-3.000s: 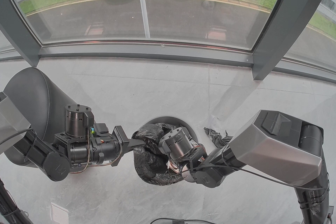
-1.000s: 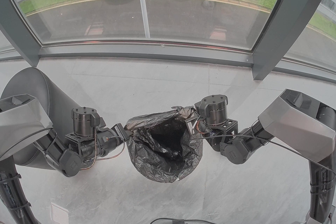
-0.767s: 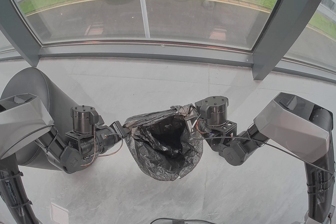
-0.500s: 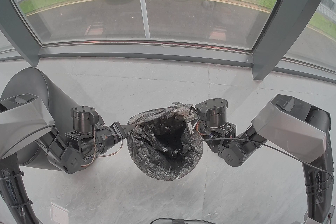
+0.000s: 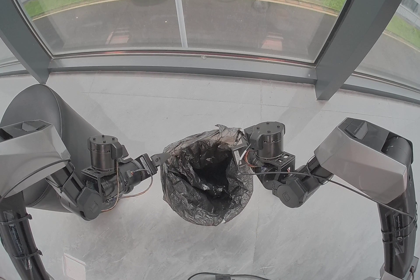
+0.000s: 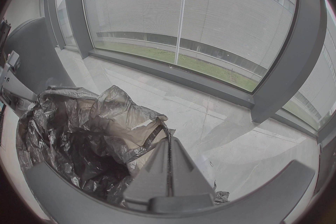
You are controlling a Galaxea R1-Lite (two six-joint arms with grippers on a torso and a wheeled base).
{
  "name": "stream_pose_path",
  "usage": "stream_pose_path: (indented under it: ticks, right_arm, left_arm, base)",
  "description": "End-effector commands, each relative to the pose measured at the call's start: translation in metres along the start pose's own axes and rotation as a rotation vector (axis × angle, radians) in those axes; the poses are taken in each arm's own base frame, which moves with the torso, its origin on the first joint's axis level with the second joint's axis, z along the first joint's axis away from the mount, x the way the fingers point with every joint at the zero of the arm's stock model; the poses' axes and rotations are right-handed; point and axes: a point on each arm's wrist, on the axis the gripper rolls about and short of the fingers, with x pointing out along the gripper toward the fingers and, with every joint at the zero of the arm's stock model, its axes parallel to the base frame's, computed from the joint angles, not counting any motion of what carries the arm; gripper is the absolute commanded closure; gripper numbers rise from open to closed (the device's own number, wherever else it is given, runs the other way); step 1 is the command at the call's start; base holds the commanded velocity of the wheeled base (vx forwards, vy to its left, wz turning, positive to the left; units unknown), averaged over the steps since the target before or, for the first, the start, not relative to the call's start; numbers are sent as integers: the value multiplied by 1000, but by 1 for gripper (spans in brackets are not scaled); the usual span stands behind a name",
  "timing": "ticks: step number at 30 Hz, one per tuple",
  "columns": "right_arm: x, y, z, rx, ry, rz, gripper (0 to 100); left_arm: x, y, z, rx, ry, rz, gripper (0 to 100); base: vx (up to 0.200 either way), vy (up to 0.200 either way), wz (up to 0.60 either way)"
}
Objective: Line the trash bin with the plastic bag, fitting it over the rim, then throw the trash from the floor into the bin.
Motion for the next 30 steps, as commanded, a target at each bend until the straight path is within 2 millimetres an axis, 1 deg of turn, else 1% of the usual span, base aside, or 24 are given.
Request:
stream_pose_path:
  ticks: [1, 6, 10, 15, 22, 23, 30]
  right_arm:
    - [2, 0, 2, 12, -15, -3, 100]
    - [2, 0, 4, 21, -27, -4, 100]
    - [3, -1, 4, 24, -28, -8, 100]
    - [7, 0, -1, 27, -30, -11, 100]
    - [7, 0, -1, 31, -39, -12, 100]
    - [7, 0, 0, 34, -43, -12, 0]
    - [1, -3, 8, 68, -57, -12, 0]
  left_arm:
    - [7, 5, -2, -5, 4, 15, 0]
    - [14, 7, 0, 6, -16, 30, 0]
    - [19, 13, -5, 64, -6, 50, 0]
    - [28, 18, -6, 66, -4, 57, 0]
    - [28, 21, -5, 61, -5, 65, 0]
    - [28, 20, -5, 61, -5, 63, 0]
    - [27, 20, -5, 59, -7, 63, 0]
  base:
    - [0, 0, 0]
    - [0, 0, 0]
    - [0, 0, 0]
    - [0, 0, 0]
    - [0, 0, 0]
    - [0, 0, 0]
    - [0, 0, 0]
